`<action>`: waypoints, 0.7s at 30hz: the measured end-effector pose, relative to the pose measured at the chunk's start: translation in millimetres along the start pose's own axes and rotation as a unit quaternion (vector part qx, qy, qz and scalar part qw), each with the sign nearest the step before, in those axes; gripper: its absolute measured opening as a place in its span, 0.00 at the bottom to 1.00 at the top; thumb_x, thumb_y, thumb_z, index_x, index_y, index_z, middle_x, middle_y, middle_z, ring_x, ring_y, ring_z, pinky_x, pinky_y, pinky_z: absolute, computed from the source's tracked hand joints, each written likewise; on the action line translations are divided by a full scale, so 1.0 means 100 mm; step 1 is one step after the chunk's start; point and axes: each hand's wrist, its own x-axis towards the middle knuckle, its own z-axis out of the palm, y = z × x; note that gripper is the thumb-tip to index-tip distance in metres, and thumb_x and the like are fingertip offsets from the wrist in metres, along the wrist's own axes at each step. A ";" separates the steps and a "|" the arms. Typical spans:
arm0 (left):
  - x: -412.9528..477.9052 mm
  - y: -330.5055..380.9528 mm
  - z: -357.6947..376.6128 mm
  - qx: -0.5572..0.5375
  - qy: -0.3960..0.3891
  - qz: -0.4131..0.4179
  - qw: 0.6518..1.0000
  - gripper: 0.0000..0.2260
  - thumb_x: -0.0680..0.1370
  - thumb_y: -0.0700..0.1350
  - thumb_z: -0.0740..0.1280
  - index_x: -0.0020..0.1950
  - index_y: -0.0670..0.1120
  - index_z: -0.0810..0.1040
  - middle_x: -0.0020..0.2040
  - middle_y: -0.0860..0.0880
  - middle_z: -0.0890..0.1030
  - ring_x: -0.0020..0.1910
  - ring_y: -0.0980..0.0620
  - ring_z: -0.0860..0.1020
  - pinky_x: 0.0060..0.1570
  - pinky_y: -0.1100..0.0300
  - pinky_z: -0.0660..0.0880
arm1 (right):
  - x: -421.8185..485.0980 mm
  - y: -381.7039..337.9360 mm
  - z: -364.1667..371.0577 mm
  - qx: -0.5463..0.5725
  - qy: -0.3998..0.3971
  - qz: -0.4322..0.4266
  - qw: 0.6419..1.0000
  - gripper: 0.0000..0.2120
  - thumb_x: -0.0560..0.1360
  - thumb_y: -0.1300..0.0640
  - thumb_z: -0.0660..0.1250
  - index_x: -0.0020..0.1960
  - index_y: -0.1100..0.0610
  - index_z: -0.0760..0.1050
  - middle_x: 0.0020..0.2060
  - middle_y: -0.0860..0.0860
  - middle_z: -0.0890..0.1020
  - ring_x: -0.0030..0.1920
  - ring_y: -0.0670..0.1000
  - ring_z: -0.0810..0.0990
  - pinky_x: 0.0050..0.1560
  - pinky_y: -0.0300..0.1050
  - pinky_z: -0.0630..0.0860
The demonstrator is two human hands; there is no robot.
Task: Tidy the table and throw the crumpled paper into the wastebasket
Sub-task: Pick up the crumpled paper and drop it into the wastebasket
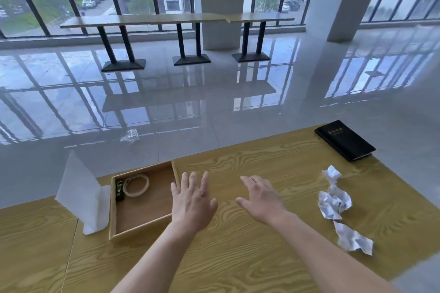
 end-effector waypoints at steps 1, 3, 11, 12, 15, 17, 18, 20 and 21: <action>0.01 0.11 0.00 -0.002 0.001 0.003 1.000 0.35 0.77 0.60 0.59 0.79 0.51 0.49 0.78 0.44 0.56 0.78 0.40 0.49 0.74 0.34 0.51 | -0.02 0.10 -0.04 0.003 0.002 0.003 1.000 0.31 0.77 0.42 0.64 0.76 0.51 0.60 0.70 0.51 0.69 0.68 0.54 0.67 0.64 0.51 0.72; 0.01 0.36 0.02 -0.005 0.003 0.007 1.000 0.35 0.77 0.60 0.59 0.79 0.51 0.49 0.79 0.44 0.55 0.79 0.40 0.49 0.74 0.35 0.51 | -0.07 0.31 -0.14 0.005 0.005 0.006 1.000 0.31 0.77 0.41 0.64 0.76 0.50 0.60 0.70 0.50 0.68 0.68 0.54 0.67 0.63 0.51 0.72; -0.06 1.34 0.14 -0.013 -0.002 0.016 1.000 0.34 0.78 0.60 0.60 0.79 0.51 0.49 0.79 0.44 0.55 0.79 0.41 0.49 0.75 0.36 0.52 | -0.34 1.17 -0.40 0.034 0.029 0.002 0.999 0.30 0.77 0.43 0.65 0.75 0.51 0.62 0.68 0.51 0.71 0.68 0.55 0.68 0.62 0.51 0.72; -0.08 1.47 0.17 -0.021 -0.005 0.014 1.000 0.34 0.78 0.59 0.60 0.79 0.51 0.49 0.79 0.44 0.55 0.79 0.42 0.50 0.75 0.37 0.52 | -0.39 1.29 -0.42 0.039 0.036 0.002 0.999 0.29 0.77 0.43 0.65 0.75 0.51 0.63 0.68 0.51 0.72 0.68 0.55 0.68 0.62 0.51 0.72; -0.16 1.83 0.30 -0.052 -0.021 0.013 0.998 0.34 0.78 0.59 0.61 0.79 0.52 0.50 0.78 0.43 0.58 0.78 0.44 0.54 0.74 0.41 0.56 | -0.58 1.65 -0.46 0.069 0.066 0.010 0.995 0.26 0.77 0.45 0.66 0.72 0.51 0.67 0.66 0.51 0.75 0.67 0.53 0.71 0.63 0.50 0.73; -0.21 2.05 0.41 -0.058 -0.028 0.021 0.998 0.34 0.78 0.59 0.61 0.79 0.51 0.52 0.77 0.43 0.61 0.77 0.44 0.57 0.74 0.43 0.59 | -0.72 1.92 -0.46 0.082 0.079 0.027 0.993 0.24 0.77 0.47 0.67 0.71 0.51 0.70 0.65 0.50 0.76 0.66 0.53 0.73 0.63 0.48 0.72; -0.24 2.15 0.47 -0.060 -0.034 0.029 0.997 0.33 0.78 0.59 0.62 0.79 0.51 0.53 0.77 0.43 0.62 0.76 0.45 0.59 0.73 0.44 0.60 | -0.79 2.06 -0.45 0.085 0.078 0.039 0.993 0.23 0.77 0.47 0.68 0.70 0.51 0.71 0.64 0.50 0.77 0.66 0.53 0.73 0.63 0.48 0.72; -0.29 2.33 0.59 -0.064 -0.050 0.048 0.996 0.32 0.78 0.58 0.62 0.79 0.50 0.55 0.75 0.44 0.64 0.75 0.45 0.62 0.72 0.47 0.62 | -0.93 2.36 -0.41 0.089 0.065 0.069 0.991 0.20 0.76 0.49 0.69 0.67 0.52 0.73 0.63 0.50 0.77 0.64 0.52 0.73 0.60 0.46 0.72; -0.31 2.41 0.65 -0.067 -0.058 0.058 0.994 0.31 0.78 0.57 0.62 0.78 0.50 0.57 0.74 0.45 0.66 0.73 0.45 0.64 0.71 0.48 0.64 | -0.99 2.50 -0.39 0.089 0.058 0.089 0.990 0.19 0.76 0.50 0.69 0.65 0.51 0.73 0.62 0.49 0.77 0.63 0.52 0.73 0.57 0.46 0.73</action>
